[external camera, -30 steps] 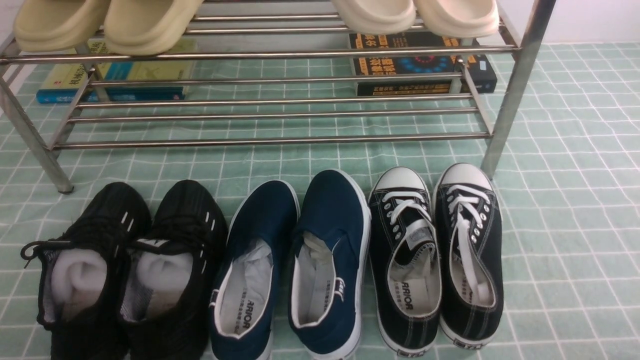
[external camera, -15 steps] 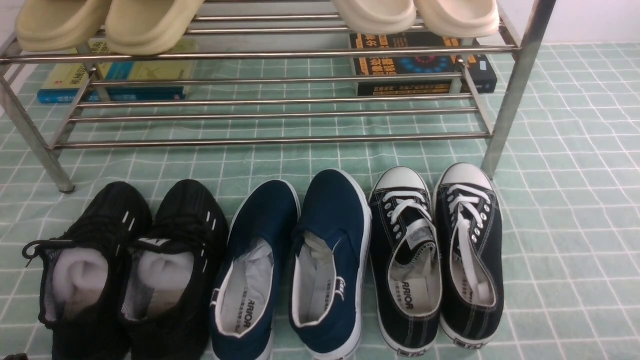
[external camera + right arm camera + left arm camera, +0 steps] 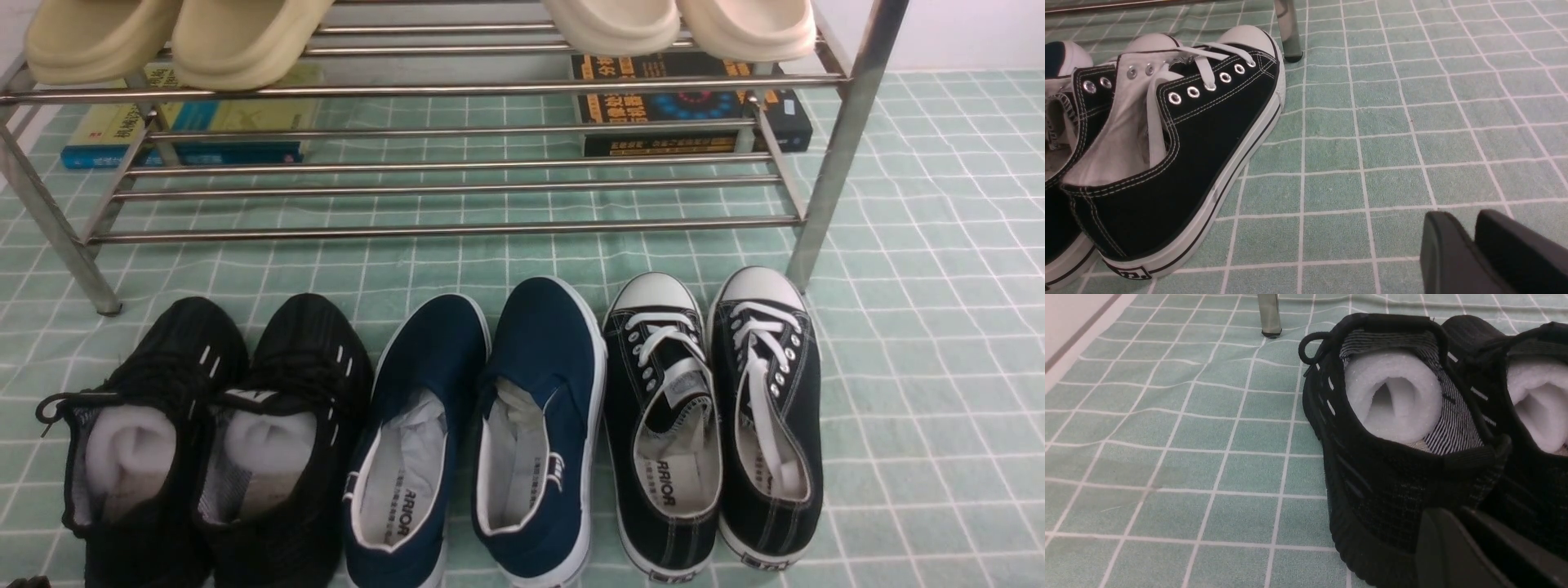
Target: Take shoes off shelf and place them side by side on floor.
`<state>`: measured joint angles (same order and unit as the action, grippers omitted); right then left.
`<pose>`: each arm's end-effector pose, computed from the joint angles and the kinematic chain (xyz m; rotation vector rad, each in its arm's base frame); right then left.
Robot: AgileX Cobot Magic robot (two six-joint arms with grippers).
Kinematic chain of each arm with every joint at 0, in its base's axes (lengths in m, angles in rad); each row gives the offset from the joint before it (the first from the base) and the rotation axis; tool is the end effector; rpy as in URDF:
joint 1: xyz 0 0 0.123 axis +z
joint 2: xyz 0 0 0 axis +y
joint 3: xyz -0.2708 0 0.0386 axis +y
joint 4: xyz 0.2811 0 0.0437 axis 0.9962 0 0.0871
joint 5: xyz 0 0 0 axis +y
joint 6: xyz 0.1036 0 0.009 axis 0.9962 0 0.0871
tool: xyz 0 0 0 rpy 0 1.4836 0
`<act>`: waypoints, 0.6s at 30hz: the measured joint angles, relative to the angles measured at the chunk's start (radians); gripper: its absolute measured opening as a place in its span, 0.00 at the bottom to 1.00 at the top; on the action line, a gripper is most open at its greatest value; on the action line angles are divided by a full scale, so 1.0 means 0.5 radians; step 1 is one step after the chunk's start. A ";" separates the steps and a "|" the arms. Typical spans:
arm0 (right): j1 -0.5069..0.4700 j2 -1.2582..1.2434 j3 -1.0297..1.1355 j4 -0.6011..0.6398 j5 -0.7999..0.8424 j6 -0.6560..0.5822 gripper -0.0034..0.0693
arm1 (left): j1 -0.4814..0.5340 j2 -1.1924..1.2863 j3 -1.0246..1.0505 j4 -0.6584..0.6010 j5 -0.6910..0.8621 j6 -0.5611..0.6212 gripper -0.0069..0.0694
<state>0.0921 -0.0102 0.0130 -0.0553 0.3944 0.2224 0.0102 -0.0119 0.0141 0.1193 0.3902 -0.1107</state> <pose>0.1088 0.0078 0.1700 0.0892 1.8812 0.1608 0.1090 0.0058 0.1704 -0.0410 1.8730 0.0492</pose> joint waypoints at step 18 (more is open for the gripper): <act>0.000 0.000 0.000 0.002 0.003 0.000 0.26 | 0.000 0.000 0.000 0.004 -0.002 0.000 0.21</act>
<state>0.0921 -0.0102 0.0130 -0.0545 0.3956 0.2224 0.0102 -0.0119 0.0141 0.1214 0.3894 -0.1107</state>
